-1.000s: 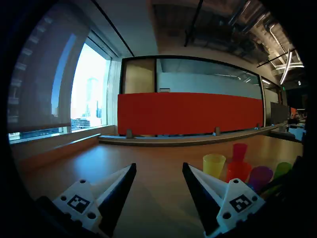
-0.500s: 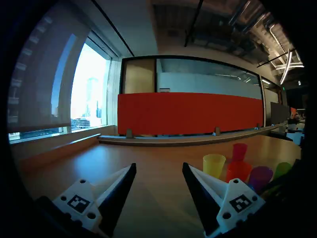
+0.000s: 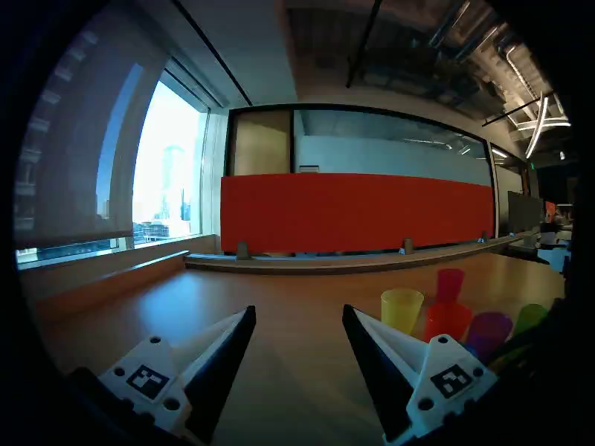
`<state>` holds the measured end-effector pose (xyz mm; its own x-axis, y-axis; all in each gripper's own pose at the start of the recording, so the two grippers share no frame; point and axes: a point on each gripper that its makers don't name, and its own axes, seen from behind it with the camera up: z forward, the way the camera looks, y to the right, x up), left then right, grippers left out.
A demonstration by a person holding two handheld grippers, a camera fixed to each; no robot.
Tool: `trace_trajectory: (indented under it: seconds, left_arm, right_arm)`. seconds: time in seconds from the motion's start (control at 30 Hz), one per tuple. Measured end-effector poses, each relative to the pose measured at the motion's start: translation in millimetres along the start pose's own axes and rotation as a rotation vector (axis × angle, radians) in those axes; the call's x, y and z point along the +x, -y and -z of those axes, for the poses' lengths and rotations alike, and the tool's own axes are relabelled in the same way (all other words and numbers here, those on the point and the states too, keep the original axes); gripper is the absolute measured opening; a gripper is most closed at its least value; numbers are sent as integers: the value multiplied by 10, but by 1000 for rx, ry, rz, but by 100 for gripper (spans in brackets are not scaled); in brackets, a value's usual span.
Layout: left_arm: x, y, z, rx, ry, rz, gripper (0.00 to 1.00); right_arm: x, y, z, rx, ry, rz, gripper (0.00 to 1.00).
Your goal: Pour water
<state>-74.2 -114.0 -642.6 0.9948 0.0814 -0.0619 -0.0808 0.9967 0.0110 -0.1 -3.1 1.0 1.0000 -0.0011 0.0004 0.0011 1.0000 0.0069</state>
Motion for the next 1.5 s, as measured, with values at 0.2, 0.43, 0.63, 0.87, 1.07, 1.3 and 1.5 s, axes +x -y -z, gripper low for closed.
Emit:
trace_trajectory:
  seconds: [0.2, 0.43, 0.63, 0.87, 1.07, 1.3, 1.5]
  left_arm:
    - [2, 3, 0, 0, 0, 0, 86]
    - [4, 10, 2, 0, 0, 0, 86]
    - [2, 9, 8, 0, 0, 0, 86]
    - [2, -1, 20, 0, 0, 0, 86]
    - [8, -1, 30, 0, 0, 0, 86]
    - [4, -7, 36, 0, -1, 0, 86]
    - [3, -17, 32, 0, -1, 0, 86]
  right_arm:
    - [1, 3, 9, 7, 0, 0, 99]
    - [2, -3, 16, 6, 0, 0, 99]
    - [-2, -1, 22, 6, 0, 0, 99]
    - [-7, 2, 22, 6, 1, -1, 99]
    - [-5, -3, 18, 6, 1, -1, 99]
    - [-8, 1, 19, 6, 1, 0, 99]
    - [-10, -1, 17, 5, 1, -1, 99]
